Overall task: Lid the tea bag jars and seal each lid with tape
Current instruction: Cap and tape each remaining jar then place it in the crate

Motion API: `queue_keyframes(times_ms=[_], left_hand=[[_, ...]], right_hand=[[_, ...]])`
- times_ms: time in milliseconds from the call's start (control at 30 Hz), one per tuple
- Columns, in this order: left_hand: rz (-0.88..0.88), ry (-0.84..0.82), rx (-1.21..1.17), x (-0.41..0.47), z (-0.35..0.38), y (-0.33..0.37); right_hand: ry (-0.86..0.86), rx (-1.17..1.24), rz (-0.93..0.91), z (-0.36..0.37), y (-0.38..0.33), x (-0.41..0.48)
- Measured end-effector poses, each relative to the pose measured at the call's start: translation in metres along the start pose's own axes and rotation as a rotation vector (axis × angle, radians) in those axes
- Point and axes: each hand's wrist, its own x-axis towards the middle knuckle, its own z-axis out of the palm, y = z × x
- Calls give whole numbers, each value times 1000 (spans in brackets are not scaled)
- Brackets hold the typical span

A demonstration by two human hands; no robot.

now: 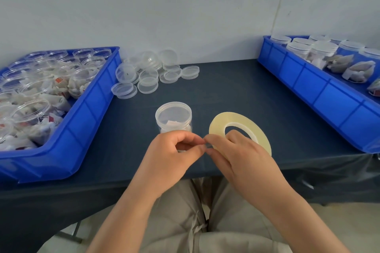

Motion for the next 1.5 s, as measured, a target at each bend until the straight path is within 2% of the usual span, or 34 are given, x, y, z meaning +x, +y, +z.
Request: queue_keyframes(times_ms=[100,167,267,367,600,700,833,900,1000,1067,1167,1267,1500], left_hand=[[49,46,167,0,-3,-3],[93,21,278,0,-4,-4],[97,-68,289,-1,-5,-6],[95,-89,280,-1,-4,-9],[171,29,378,-2,-8,-5],[201,23,432,-3,-10,-3],[199,22,475,-4,-7,-4],[162,24,382,-4,-3,-7],[64,-2,80,-3,1,-9],[58,-13,-16,-5,6,-9],[93,126,-125,-8,16,-6],[113,249,-170,-8,25,-3],[141,265,-152,-6,30,-1]], right_hand=[[-83,18,26,-2,1,2],[-134,21,28,-3,1,3],[-130,54,24,-3,2,3],[-113,70,16,-3,2,2],[-176,120,27,-4,5,2],[-169,129,23,-1,7,2],[-160,273,49,5,9,2],[-175,374,61,5,10,2],[-155,510,90,5,11,1],[-148,565,107,5,12,2],[-143,614,121,7,13,4],[-143,646,130,8,12,4],[-142,659,140,6,12,5]])
